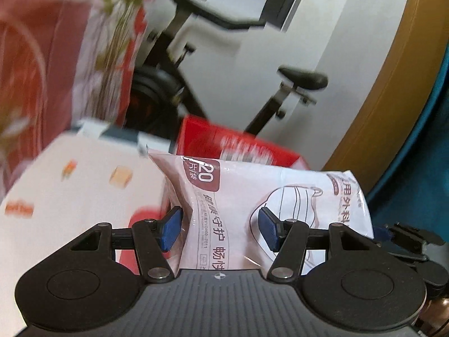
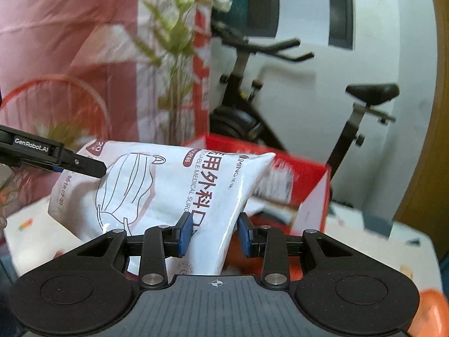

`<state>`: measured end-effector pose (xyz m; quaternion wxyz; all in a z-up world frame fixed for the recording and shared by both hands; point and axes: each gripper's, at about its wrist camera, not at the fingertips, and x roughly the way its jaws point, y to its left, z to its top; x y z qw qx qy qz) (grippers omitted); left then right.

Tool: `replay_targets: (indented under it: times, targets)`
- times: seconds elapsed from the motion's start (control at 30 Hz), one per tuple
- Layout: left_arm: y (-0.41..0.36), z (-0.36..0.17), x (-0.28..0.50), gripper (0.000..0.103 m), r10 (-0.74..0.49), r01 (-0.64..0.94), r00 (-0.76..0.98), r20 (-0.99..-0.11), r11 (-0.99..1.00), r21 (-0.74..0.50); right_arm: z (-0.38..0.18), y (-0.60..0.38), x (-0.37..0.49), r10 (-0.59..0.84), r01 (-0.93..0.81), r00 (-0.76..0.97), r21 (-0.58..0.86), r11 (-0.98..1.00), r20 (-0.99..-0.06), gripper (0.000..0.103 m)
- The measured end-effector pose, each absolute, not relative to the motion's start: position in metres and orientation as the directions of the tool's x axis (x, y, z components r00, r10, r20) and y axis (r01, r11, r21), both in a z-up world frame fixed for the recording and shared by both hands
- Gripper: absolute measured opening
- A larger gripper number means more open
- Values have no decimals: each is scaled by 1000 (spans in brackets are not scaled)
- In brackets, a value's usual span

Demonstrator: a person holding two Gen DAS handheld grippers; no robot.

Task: Organize soft objects
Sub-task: 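Carry the mask bag over the red box with both grippers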

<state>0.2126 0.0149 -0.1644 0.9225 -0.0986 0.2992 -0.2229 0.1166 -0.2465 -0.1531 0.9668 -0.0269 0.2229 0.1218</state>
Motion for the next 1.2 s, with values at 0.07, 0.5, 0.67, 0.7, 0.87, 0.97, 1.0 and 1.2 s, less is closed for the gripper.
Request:
replay_targets:
  times: [0.07,0.5,0.67,0.7,0.87,0.97,1.0,1.2]
  targets:
    - [8,-152,224,61,-480,364,735,-479,875,-318,-143,-255,130,217,-240,882,-3,971,-419,32]
    - [-49,-147,328,61,-532,459,718,-449,847,-269,-132,-289,243,113,-216,913,-231,949,-393,32]
    - [-70,-173,378,61,-503,432,700,-508,864,-259,-168,-287,289,62,-223,906,-345,912,-420,31]
    - [-74,-177,387,61,-491,429,700,-519,870,-244,-176,-286,298,54,-226,902,-363,904,-428,31]
    - [-82,-193,421,61,-462,402,679,-571,884,-237,-205,-279,331,24,-262,879,-440,859,-475,29]
    - [-84,-201,433,61,-455,392,658,-600,887,-243,-215,-276,344,9,-277,867,-467,840,-499,29]
    - [-86,-203,437,61,-451,392,651,-610,888,-239,-217,-275,348,1,-278,864,-474,835,-504,29]
    - [-93,-217,452,61,-427,384,587,-688,895,-227,-229,-274,363,-19,-308,809,-451,837,-588,29]
